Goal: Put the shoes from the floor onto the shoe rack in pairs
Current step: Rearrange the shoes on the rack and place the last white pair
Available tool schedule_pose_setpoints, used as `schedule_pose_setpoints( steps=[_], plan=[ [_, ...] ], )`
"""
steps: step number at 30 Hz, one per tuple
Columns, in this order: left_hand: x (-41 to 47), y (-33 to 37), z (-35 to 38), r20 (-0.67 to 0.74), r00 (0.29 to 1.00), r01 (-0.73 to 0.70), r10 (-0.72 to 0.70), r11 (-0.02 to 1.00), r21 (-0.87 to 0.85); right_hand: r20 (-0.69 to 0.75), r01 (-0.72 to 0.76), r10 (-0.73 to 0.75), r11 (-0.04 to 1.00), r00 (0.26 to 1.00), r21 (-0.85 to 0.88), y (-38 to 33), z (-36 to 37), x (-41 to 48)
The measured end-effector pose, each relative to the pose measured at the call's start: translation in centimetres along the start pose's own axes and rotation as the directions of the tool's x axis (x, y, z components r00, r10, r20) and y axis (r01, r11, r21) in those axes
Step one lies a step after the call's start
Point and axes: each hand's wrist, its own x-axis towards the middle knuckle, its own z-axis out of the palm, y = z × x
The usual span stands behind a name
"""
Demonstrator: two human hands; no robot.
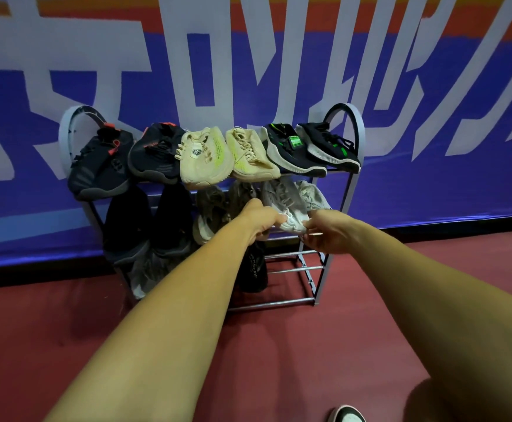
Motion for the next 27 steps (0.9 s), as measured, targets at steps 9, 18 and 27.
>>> schedule_pose_setpoints(
  steps=[9, 18, 27],
  plan=[
    [1.4, -0.3, 0.1, -0.111, 0.993, 0.042, -0.027, 0.990, 0.131, -0.129, 0.051, -0.061, 0.995, 0.990, -0.084, -0.3, 2.6, 1.5],
    [1.9, 0.0, 1.4, -0.175, 0.983, 0.017, 0.058, 0.916, 0.400, -0.127, 0.025, -0.040, 0.993, 0.991, -0.114, -0.8, 3.0, 2.0],
    [2.0, -0.5, 0.6, -0.143, 0.987, 0.013, 0.078, 0.837, 0.547, -0.034, 0.042, -0.069, 0.856, 0.997, -0.516, -0.6, 2.5, 1.2]
  ],
)
